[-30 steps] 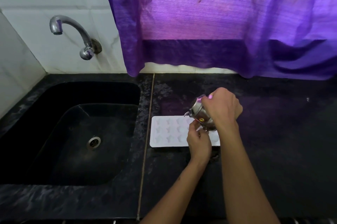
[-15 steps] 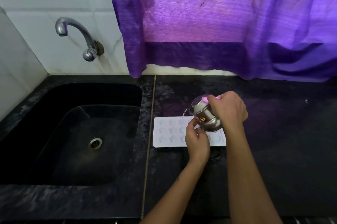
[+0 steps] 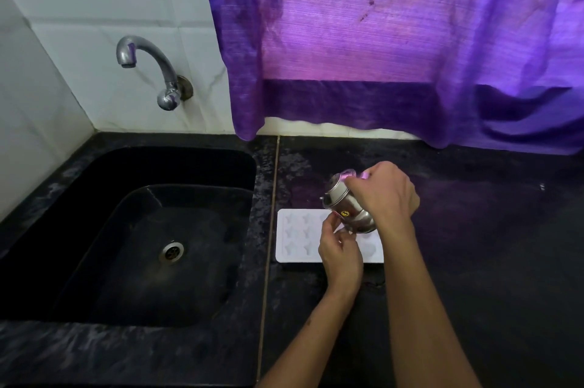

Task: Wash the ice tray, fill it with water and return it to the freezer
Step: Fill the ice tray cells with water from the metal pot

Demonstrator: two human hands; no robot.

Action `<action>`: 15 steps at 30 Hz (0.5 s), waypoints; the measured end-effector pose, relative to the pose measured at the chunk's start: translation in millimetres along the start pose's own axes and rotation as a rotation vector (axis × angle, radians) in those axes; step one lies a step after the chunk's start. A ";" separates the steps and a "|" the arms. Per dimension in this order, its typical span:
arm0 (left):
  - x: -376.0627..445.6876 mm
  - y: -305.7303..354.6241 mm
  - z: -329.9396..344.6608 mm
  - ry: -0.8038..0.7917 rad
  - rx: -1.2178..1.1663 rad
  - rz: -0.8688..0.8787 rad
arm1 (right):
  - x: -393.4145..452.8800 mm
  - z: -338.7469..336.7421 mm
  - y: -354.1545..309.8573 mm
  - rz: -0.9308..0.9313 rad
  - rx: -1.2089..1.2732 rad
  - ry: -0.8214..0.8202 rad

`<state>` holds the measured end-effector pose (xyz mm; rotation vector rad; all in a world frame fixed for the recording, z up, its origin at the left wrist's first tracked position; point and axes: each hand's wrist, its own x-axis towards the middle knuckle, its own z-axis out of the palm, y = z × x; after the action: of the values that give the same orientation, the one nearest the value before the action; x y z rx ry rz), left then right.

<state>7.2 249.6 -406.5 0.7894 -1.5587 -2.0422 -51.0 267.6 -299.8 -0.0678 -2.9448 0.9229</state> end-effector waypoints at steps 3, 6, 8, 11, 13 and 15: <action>3.6 -3.0 -2.3 -0.005 -0.015 -0.013 | -1.6 3.7 -4.0 -0.022 -0.042 -0.001; 6.1 -4.3 -3.0 -0.016 -0.031 -0.039 | -1.2 5.8 -6.7 -0.020 -0.081 -0.003; 7.3 -5.2 -2.8 -0.019 -0.036 -0.052 | -0.4 7.1 -7.4 -0.018 -0.097 -0.007; 8.7 -7.4 -2.3 -0.014 -0.042 -0.062 | 0.5 9.5 -7.6 -0.013 -0.099 -0.016; 9.0 -8.3 -2.4 -0.007 -0.034 -0.063 | 0.5 10.3 -7.5 -0.008 -0.096 -0.015; 8.4 -7.5 -2.4 -0.007 -0.028 -0.065 | 0.5 10.4 -7.3 -0.002 -0.099 -0.015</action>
<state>2.6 244.3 -415.6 0.8332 -1.5230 -2.1103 -52.4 255.7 -304.1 -0.0628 -3.0021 0.7807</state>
